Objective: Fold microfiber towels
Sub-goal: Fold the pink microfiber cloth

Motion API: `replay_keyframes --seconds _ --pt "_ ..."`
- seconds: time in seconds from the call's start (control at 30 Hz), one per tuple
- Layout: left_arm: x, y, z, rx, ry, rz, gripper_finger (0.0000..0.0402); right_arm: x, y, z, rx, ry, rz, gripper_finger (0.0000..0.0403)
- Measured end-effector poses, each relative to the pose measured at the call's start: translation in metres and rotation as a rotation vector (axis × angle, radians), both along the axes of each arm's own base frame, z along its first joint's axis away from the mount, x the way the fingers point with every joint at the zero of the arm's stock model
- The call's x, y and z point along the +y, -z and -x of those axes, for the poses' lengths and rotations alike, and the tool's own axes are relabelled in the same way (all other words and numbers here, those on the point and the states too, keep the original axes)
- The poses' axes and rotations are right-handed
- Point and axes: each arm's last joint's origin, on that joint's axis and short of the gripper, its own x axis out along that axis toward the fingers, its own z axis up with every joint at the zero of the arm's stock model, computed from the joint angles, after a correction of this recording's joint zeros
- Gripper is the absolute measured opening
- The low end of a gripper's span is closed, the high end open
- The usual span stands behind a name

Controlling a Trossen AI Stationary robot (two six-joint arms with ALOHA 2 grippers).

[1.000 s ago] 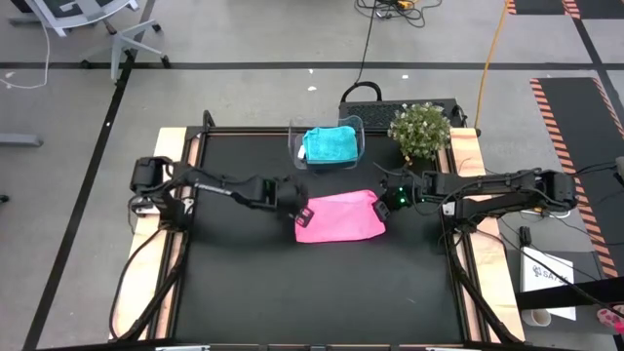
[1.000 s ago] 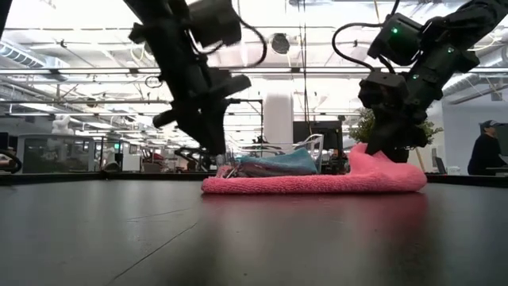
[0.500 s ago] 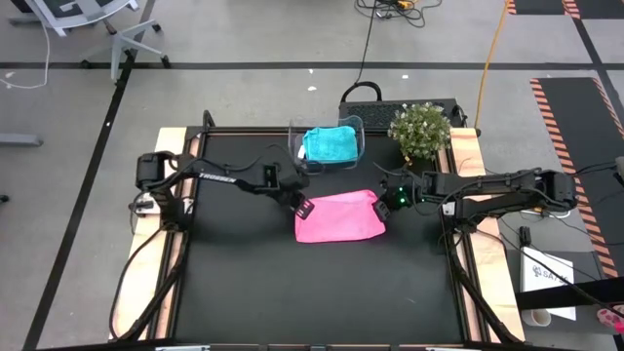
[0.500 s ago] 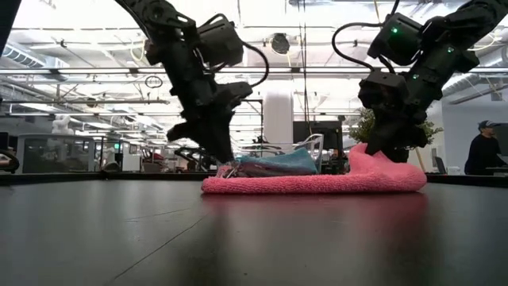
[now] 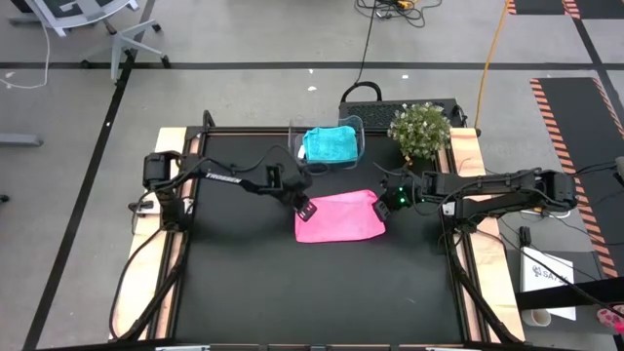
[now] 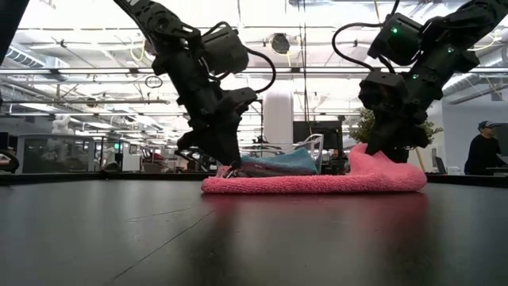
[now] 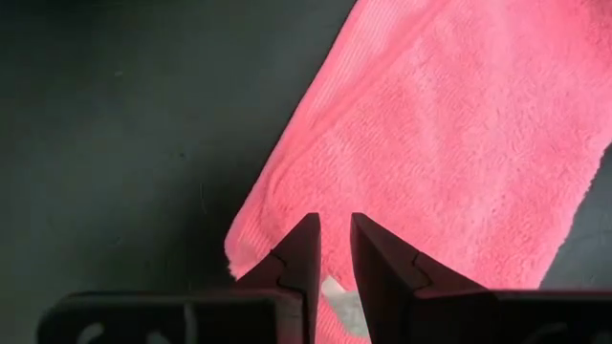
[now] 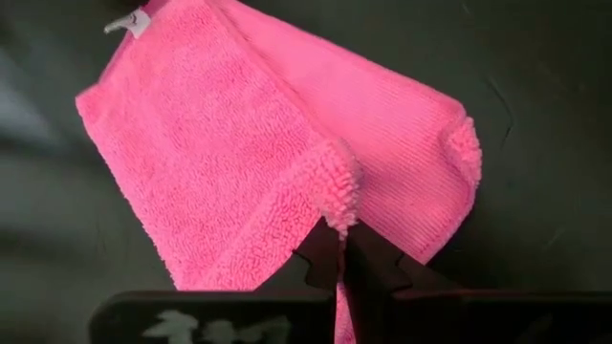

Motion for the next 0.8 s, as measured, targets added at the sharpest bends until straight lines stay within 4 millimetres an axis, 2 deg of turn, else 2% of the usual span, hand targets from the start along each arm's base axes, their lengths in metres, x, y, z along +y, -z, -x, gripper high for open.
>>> replay_keyframes --seconds 0.5,0.8 --pt "0.0072 0.0001 0.0018 -0.005 0.081 -0.001 0.0069 0.0000 -0.0001 -0.0001 -0.003 0.019 -0.016 0.0000" --pt "0.0082 0.0001 0.0016 0.003 0.054 -0.049 0.0169 -0.0001 -0.0002 -0.0003 -0.007 0.034 -0.027 0.0000"
